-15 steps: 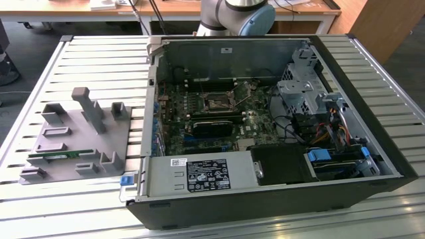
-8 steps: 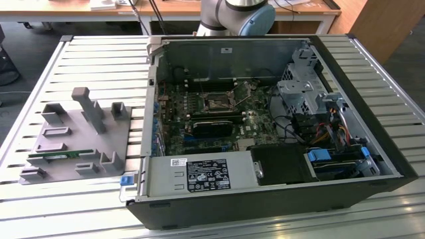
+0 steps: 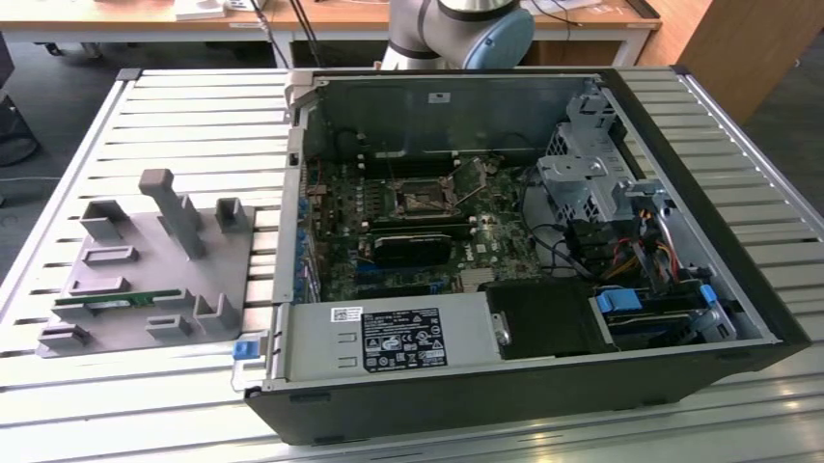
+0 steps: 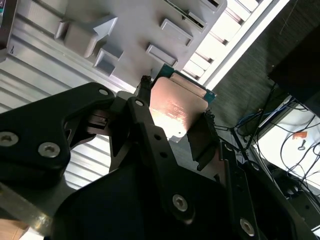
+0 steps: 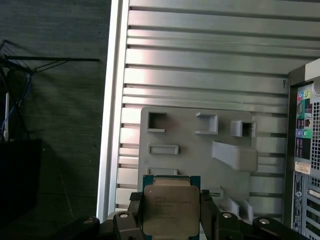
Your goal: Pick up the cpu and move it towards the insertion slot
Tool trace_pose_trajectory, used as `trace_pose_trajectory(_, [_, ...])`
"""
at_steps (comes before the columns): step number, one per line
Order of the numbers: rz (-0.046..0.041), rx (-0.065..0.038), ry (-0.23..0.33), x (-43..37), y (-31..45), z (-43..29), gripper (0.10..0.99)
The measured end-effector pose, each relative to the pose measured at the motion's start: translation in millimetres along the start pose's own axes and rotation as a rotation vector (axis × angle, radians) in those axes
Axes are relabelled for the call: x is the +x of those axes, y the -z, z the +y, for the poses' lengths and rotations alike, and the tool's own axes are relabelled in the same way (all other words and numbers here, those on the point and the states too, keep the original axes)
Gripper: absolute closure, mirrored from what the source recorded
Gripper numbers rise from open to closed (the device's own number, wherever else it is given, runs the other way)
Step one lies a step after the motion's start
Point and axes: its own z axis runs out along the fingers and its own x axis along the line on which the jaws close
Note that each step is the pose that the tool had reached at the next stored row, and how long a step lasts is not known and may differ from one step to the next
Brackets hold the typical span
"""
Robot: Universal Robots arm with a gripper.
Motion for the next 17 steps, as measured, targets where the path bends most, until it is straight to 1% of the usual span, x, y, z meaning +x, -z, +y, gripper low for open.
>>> trace_pose_trajectory(13, [0.0001, 0.0, 0.0, -15.2, 0.1, -0.7, 0.545])
trace_pose_trajectory(17, [0.0002, 0.0, 0.0, -21.2, 0.1, -1.0, 0.545])
